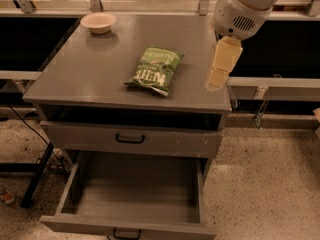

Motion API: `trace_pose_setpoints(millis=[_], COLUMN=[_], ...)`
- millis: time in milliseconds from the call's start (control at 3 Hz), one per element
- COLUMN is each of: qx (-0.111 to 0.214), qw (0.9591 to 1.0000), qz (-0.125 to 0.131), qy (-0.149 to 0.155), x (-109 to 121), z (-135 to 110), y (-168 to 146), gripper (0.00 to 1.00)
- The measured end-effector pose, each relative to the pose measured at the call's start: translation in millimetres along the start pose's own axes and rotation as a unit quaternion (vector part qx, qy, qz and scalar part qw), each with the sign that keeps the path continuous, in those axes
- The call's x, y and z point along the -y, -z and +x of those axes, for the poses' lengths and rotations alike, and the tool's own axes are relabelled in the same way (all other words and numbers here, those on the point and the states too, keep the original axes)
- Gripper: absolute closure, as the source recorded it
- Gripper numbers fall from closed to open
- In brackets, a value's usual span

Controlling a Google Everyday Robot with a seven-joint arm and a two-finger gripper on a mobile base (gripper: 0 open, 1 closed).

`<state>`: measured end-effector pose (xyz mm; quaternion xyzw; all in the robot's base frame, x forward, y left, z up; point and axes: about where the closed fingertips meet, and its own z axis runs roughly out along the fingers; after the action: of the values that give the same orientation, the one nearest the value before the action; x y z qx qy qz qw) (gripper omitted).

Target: Place green jalapeno chip bag into middle drawer

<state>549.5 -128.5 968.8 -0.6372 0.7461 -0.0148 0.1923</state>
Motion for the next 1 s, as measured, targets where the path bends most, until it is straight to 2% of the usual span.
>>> trace_pose_setpoints(millis=[333,667,1000], qx=[0.000,0.006,0.011], qw=[1.0000,1.0000,0.9996], qz=[0.000,0.003,-0.013], qy=[0.000,0.004,0.021], x=[0,19,65], z=[0,-20,-71], y=[0,-13,-62], gripper=[0.00,0.00,0.00])
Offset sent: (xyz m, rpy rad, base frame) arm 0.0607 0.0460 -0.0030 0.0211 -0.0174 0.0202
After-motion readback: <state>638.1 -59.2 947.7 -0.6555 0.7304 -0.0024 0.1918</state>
